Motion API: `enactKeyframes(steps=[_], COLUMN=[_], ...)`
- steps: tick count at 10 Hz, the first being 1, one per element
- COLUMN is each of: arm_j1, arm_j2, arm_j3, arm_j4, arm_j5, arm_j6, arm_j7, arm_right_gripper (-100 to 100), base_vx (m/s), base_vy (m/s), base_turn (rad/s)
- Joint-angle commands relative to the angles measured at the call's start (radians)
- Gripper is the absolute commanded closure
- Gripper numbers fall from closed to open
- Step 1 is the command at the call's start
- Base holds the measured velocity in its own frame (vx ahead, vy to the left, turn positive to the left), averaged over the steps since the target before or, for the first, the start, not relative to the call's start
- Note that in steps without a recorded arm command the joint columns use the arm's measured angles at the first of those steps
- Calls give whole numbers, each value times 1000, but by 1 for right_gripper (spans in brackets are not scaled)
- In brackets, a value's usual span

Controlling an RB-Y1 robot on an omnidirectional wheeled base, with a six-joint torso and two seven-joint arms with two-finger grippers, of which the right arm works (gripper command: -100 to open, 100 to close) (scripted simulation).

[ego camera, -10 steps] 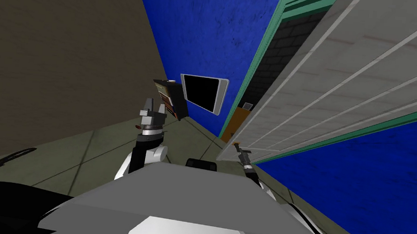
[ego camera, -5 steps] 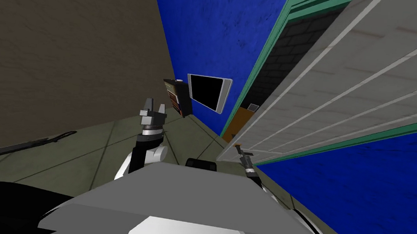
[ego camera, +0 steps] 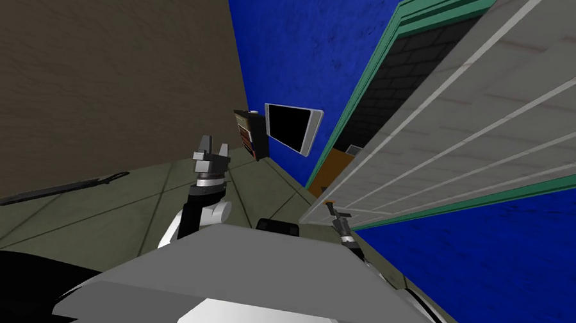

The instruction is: Pull the door open

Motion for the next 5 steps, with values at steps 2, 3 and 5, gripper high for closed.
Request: enactKeyframes(steps=[2, 3, 5], arm_j1=[25, 25, 25], arm_j2=[-9, -9, -9], arm_j3=[2, 2, 2], arm_j4=[-9, -9, -9], arm_j5=[-6, -6, -6], arm_j6=[-19, -19, -19], arm_j7=[-2, -2, -2], arm_right_gripper=[100, 100, 100], base_vx=[-165, -61, -8], base_vy=[-79, -6, 6], base_turn=[149, -25, -25])
